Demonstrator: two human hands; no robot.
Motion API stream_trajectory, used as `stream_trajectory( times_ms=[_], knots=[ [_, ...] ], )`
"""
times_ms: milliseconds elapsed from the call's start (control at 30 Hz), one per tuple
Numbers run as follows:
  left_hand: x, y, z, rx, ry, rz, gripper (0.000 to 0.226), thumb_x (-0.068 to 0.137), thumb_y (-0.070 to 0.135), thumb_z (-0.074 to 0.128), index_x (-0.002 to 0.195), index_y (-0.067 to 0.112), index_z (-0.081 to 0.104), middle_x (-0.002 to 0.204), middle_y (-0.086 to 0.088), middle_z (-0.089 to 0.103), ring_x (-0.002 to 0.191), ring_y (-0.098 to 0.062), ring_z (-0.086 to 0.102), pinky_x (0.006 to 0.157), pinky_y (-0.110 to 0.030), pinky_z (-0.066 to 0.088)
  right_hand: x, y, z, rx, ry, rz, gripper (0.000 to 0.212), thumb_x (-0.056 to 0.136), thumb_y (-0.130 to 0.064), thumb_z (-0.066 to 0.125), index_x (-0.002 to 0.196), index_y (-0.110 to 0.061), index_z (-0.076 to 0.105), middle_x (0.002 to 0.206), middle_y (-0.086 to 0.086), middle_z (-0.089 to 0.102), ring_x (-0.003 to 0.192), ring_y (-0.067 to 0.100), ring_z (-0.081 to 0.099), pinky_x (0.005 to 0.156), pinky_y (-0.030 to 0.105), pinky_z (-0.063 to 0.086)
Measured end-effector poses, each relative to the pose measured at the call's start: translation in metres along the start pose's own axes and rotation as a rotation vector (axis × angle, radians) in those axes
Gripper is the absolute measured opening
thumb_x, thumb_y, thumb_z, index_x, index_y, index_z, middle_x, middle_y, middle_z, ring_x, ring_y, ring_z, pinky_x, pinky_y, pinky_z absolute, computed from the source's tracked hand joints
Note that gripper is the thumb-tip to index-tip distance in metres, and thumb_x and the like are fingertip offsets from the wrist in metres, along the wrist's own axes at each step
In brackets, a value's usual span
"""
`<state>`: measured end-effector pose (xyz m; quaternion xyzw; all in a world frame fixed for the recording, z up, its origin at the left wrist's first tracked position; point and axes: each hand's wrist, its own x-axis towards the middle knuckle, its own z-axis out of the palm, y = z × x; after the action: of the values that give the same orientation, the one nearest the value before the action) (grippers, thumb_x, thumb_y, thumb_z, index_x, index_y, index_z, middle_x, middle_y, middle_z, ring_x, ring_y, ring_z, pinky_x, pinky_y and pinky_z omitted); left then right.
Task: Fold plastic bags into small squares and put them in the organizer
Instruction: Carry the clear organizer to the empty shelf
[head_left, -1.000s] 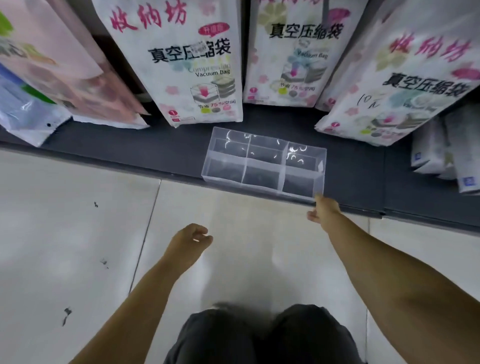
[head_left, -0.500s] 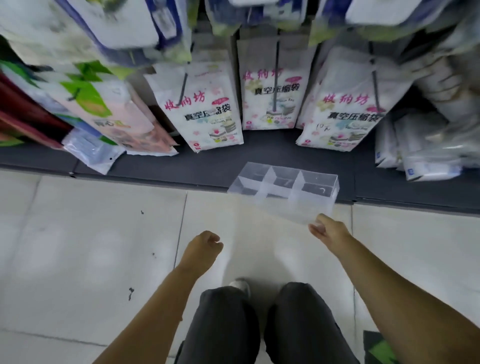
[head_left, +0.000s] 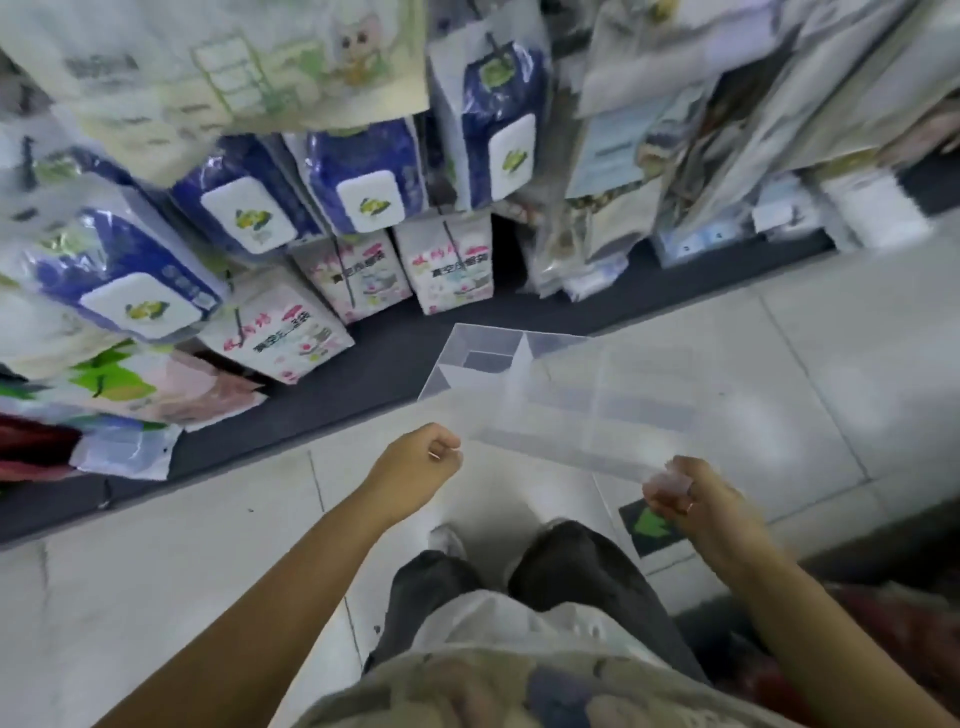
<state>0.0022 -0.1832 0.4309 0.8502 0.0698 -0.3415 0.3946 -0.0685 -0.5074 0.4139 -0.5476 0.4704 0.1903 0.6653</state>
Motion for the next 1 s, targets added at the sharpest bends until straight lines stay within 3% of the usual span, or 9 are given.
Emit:
stream_trajectory(
  times_ms=[100, 233, 433, 600, 667, 767, 900, 1000],
  knots=[
    [0.011, 0.051, 0.018, 0.08, -0.084, 0.086, 0.016, 0.093, 0.033, 0.056, 0.109, 0.03, 0.059, 0.104, 0.017, 0.06, 0.099, -0.002, 0.057, 0.068, -0.011, 0.04, -0.033, 0.013, -0.048, 0.114, 0.098, -0.026, 0.028, 0.095, -0.026, 0.05, 0.105, -0.001, 0.06, 0.092, 0.02, 0.065, 0.083, 0.03, 0.061, 0.073, 0.034, 0.048],
    [0.039, 0.126, 0.063, 0.146, -0.163, 0.167, 0.013, 0.093, 0.03, 0.058, 0.106, 0.031, 0.059, 0.104, 0.016, 0.059, 0.099, -0.004, 0.057, 0.075, -0.018, 0.043, -0.041, 0.026, -0.109, 0.282, 0.22, -0.018, 0.028, 0.094, -0.028, 0.054, 0.105, -0.005, 0.066, 0.101, 0.02, 0.07, 0.09, 0.033, 0.066, 0.072, 0.033, 0.052],
    [0.078, 0.231, 0.145, 0.155, -0.203, 0.218, 0.014, 0.093, 0.022, 0.059, 0.107, 0.021, 0.062, 0.102, 0.008, 0.06, 0.099, -0.013, 0.057, 0.084, -0.028, 0.044, -0.006, 0.008, -0.19, 0.58, 0.344, -0.065, 0.031, 0.088, -0.03, 0.061, 0.111, -0.009, 0.059, 0.097, 0.019, 0.072, 0.081, 0.027, 0.073, 0.065, 0.029, 0.054],
    [0.127, 0.291, 0.194, 0.298, -0.359, 0.255, 0.01, 0.093, 0.022, 0.059, 0.099, 0.029, 0.061, 0.1, 0.013, 0.062, 0.093, -0.004, 0.059, 0.072, -0.015, 0.043, 0.042, -0.038, -0.255, 0.734, 0.437, -0.101, 0.021, 0.089, -0.026, 0.062, 0.102, -0.009, 0.062, 0.082, 0.013, 0.075, 0.075, 0.025, 0.073, 0.056, 0.024, 0.056],
    [0.161, 0.32, 0.207, 0.35, -0.4, 0.266, 0.012, 0.092, 0.02, 0.06, 0.095, 0.031, 0.06, 0.099, 0.011, 0.064, 0.093, -0.004, 0.06, 0.071, -0.011, 0.043, 0.065, -0.062, -0.277, 0.788, 0.46, -0.107, 0.021, 0.088, -0.026, 0.064, 0.101, -0.01, 0.062, 0.083, 0.012, 0.075, 0.074, 0.024, 0.073, 0.056, 0.024, 0.056],
    [0.221, 0.378, 0.227, 0.426, -0.39, 0.286, 0.013, 0.092, 0.017, 0.062, 0.105, 0.02, 0.062, 0.104, 0.002, 0.065, 0.098, -0.014, 0.061, 0.085, -0.026, 0.048, 0.099, -0.106, -0.313, 0.835, 0.491, -0.103, 0.027, 0.087, -0.027, 0.064, 0.105, -0.008, 0.06, 0.088, 0.014, 0.075, 0.076, 0.023, 0.073, 0.064, 0.027, 0.054],
    [0.298, 0.485, 0.258, 0.541, -0.449, 0.379, 0.012, 0.092, 0.019, 0.061, 0.103, 0.025, 0.058, 0.103, 0.004, 0.064, 0.094, -0.009, 0.06, 0.071, -0.015, 0.043, 0.131, -0.17, -0.363, 0.93, 0.576, -0.127, 0.045, 0.086, -0.027, 0.066, 0.124, -0.005, 0.052, 0.112, 0.02, 0.064, 0.083, 0.024, 0.072, 0.069, 0.03, 0.052],
    [0.346, 0.577, 0.29, 0.638, -0.498, 0.47, 0.015, 0.091, 0.018, 0.063, 0.106, 0.02, 0.062, 0.103, 0.003, 0.065, 0.096, -0.012, 0.061, 0.085, -0.025, 0.047, 0.145, -0.212, -0.402, 0.988, 0.607, -0.16, 0.054, 0.084, -0.028, 0.067, 0.129, -0.004, 0.049, 0.125, 0.021, 0.057, 0.091, 0.026, 0.07, 0.072, 0.031, 0.052]
  ],
)
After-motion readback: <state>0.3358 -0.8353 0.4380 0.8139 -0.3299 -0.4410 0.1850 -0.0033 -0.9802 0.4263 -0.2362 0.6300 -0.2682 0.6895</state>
